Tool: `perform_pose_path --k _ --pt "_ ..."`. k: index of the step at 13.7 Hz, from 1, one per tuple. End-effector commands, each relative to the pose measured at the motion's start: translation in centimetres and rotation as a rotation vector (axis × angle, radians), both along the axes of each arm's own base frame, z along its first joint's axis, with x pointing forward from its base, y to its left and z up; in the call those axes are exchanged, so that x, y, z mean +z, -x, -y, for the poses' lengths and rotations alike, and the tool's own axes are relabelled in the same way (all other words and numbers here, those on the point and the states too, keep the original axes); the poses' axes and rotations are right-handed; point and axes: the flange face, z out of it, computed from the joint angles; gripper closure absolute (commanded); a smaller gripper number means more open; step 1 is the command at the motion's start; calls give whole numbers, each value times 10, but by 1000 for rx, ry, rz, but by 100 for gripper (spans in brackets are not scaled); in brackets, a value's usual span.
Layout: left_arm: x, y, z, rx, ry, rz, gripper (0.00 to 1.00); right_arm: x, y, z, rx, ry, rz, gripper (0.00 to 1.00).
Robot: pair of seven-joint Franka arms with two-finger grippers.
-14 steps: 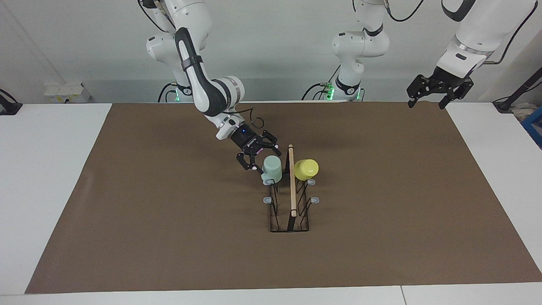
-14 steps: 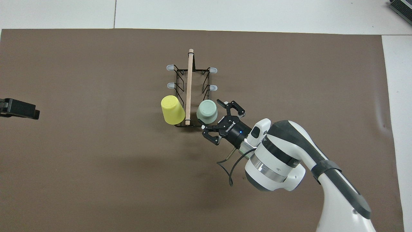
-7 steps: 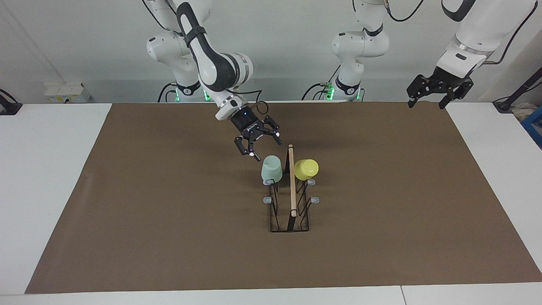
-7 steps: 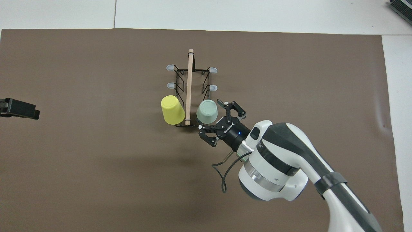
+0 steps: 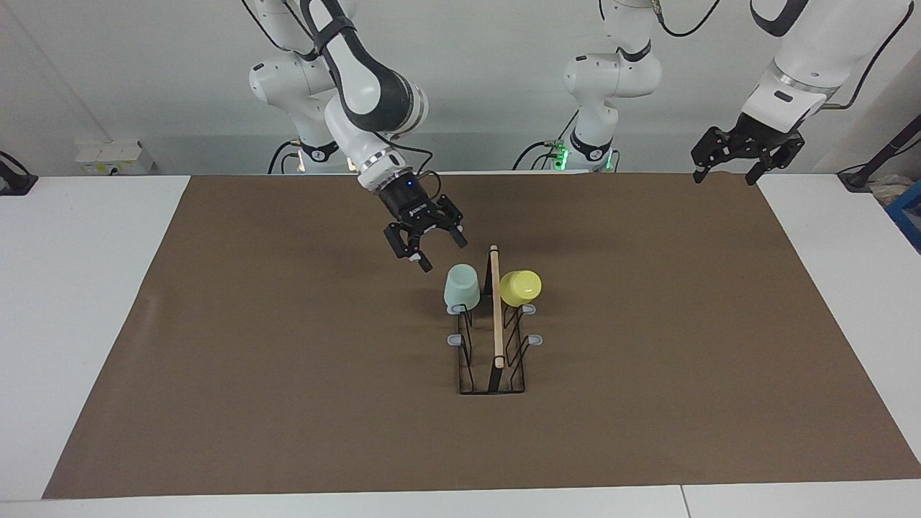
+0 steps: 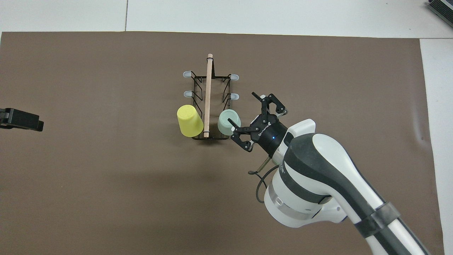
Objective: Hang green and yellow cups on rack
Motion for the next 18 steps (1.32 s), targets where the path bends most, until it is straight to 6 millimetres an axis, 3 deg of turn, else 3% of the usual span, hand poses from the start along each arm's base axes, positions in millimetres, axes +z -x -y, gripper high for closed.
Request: perform_pose_path --k 1,5,8,12,18 --pt "0 3 0 -7 9 -9 0 -2 -5 5 73 123 56 0" --pt "0 3 0 -7 9 -9 0 -2 -14 14 184 279 139 0" --pt "0 3 0 -7 9 -9 0 -7 -28 37 290 323 178 0" --pt "0 3 0 -7 9 -9 0 -11 -30 59 333 326 177 0" --pt "0 3 0 -7 9 -9 0 -3 -61 116 551 383 184 0"
